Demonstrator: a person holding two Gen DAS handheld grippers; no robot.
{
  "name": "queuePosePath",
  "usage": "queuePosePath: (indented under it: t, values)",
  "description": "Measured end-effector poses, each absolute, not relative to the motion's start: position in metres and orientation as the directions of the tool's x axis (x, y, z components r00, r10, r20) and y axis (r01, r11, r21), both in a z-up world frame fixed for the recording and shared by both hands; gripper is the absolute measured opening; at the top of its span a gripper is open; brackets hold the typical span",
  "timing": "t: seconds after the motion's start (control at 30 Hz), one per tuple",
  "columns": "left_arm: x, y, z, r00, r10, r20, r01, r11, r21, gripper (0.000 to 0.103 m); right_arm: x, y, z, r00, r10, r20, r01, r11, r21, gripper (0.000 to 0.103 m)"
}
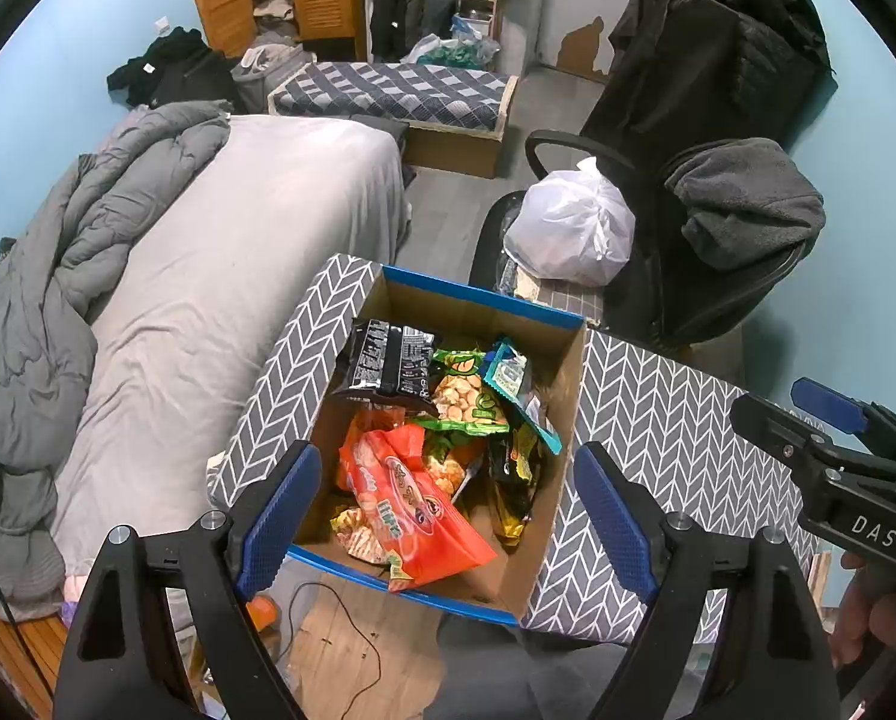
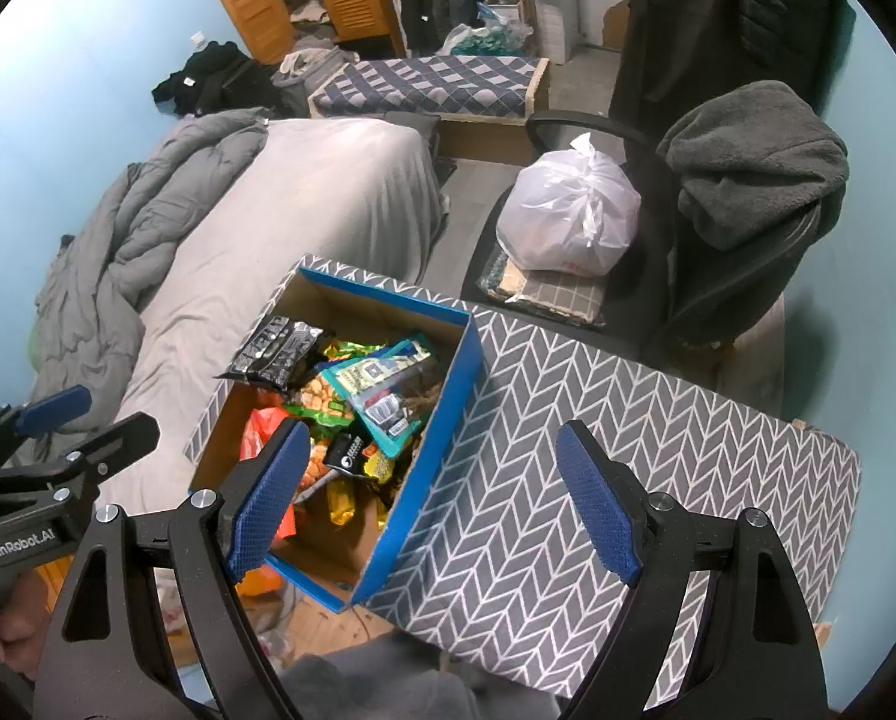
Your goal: Organize snacks
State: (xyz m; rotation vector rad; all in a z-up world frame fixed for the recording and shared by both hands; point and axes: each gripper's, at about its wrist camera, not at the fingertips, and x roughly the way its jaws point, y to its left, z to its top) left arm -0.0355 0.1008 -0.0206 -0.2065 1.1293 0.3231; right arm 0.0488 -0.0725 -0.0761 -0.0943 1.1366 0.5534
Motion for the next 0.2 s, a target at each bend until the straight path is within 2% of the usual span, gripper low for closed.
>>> queuePosePath:
  t: [0.2]
  values:
    - [-0.0368,0.1003,-0.0213,0.383,0.15,-0.912,-0.359,0.933,0.003,0.087,0.0483,-0.073,-0.0759,0.302,0.369,-0.879,-0.463,0.863,0.204,0.084]
